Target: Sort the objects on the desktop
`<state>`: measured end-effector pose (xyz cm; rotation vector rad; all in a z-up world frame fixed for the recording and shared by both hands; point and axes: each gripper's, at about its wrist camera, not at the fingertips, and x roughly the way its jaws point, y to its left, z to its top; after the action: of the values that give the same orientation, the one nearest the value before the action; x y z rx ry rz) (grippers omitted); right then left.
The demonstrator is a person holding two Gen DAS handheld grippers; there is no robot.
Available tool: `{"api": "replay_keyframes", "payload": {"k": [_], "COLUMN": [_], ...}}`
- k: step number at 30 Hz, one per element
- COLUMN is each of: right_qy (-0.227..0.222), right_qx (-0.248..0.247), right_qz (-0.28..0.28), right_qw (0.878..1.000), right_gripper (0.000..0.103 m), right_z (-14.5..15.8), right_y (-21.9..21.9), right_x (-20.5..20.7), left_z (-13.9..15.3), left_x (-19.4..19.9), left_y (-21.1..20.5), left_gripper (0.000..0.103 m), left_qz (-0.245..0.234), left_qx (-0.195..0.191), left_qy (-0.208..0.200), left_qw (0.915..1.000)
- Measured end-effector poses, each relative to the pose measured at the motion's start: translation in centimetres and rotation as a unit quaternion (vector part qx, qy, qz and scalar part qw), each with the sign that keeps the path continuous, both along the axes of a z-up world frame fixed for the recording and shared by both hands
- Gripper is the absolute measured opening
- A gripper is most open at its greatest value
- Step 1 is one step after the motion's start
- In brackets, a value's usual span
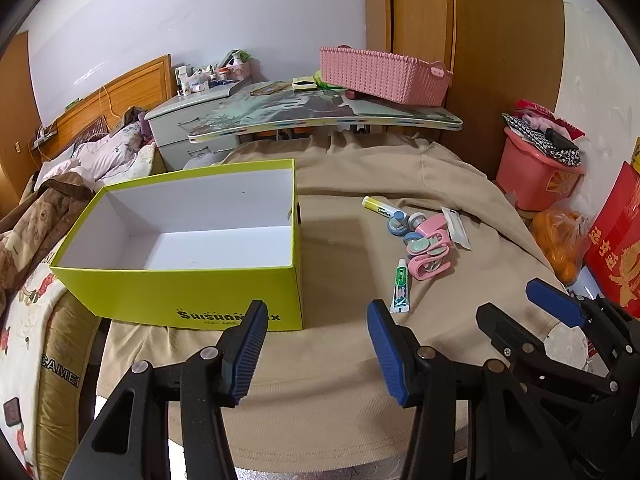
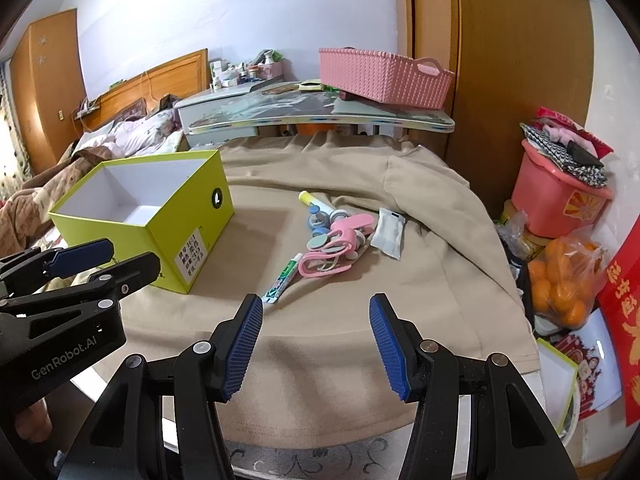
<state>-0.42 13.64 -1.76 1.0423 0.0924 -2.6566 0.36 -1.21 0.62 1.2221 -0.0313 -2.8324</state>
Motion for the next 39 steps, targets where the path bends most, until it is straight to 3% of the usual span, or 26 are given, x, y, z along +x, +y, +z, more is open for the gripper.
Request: {"api": "replay_keyframes", "payload": {"k": [10,27,35,39], "right_qy": [-0.004,-0.018,-0.056,-0.075], "right_qx": [0.003,0.012,-0.036,-0.076], "right_qz": [0.002,-0.004,0.034,0.056], "right_qw": [1.000,1.000,0.997,0.993], "right_gripper": [0.058,0.058,0.031,0.029], "right_z": [-0.2,-1.7,-3.3,-3.9], "right_y": [-0.1,3.8,3.3,2.9], "right_x": [-0.2,-3.1,-6.6,-8.3], "left_z": [-0.1,-2.3,-3.5,-4.3], "left_x": [-0.1,-1.6,-2.1,-2.6], "left_y": [0.1,1.6,1.9,1.6], "left_gripper": [0.053,0.053,0.053,0.053], "left_qz": [-0.002,-0.085,-0.095,-0.100], "left_qx": [0.002,0.086,0.085,0.095], "left_qy": [-0.002,-0.038,-0.052,-0.064], "left_qw": [1.0000,0.9919,0.9904,0.9883]}}
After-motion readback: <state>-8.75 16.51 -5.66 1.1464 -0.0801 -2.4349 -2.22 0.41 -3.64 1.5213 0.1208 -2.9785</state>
